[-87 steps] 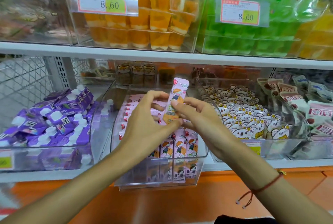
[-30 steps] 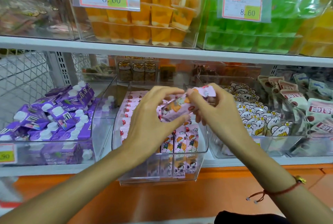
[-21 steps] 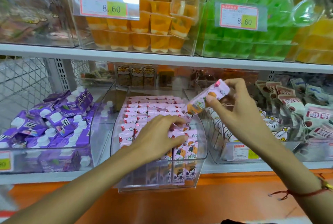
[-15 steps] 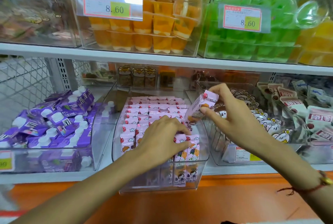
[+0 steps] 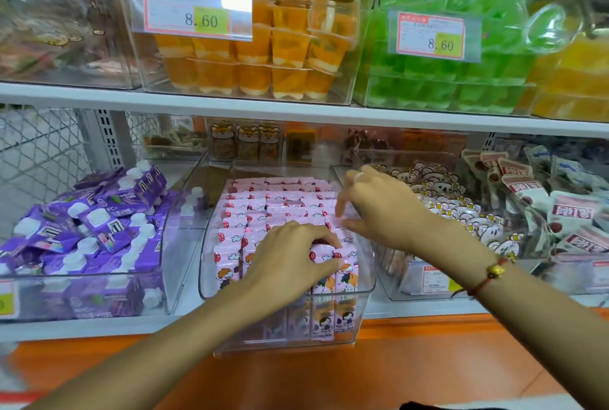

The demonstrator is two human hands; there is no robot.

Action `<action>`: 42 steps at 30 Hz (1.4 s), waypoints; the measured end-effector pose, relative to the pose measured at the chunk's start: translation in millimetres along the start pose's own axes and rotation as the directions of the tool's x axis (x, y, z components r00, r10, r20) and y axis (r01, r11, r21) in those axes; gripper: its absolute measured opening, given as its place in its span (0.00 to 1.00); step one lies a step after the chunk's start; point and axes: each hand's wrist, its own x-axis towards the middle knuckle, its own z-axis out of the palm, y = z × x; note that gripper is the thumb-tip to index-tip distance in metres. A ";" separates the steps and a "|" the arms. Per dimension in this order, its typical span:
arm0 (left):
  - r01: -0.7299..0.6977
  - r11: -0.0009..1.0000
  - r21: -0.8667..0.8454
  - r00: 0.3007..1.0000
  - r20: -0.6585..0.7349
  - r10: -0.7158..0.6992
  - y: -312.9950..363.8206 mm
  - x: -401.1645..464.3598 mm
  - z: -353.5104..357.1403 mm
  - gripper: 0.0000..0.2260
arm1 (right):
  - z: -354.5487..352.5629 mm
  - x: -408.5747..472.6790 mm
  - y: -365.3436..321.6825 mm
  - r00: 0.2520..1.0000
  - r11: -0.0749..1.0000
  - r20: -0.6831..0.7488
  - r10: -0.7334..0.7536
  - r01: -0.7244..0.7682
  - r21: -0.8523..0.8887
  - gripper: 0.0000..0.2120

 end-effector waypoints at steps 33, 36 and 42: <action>-0.136 0.874 -0.467 0.938 -0.345 -0.038 9.7 -12.0 -30.0 0.16 | 6.5 -27.5 -50.6 0.872 -0.072 0.129 0.473 -0.108 0.992 0.10; -0.153 0.815 -0.559 0.961 -0.277 -0.010 3.5 -10.6 -34.9 0.13 | 2.0 -28.7 -45.5 0.901 -0.082 0.079 0.426 -0.049 0.995 0.12; -0.157 0.833 -0.530 0.964 -0.267 0.011 -2.0 -12.9 -26.6 0.15 | 3.7 -31.3 -54.8 0.880 0.115 -0.121 0.459 0.076 0.991 0.13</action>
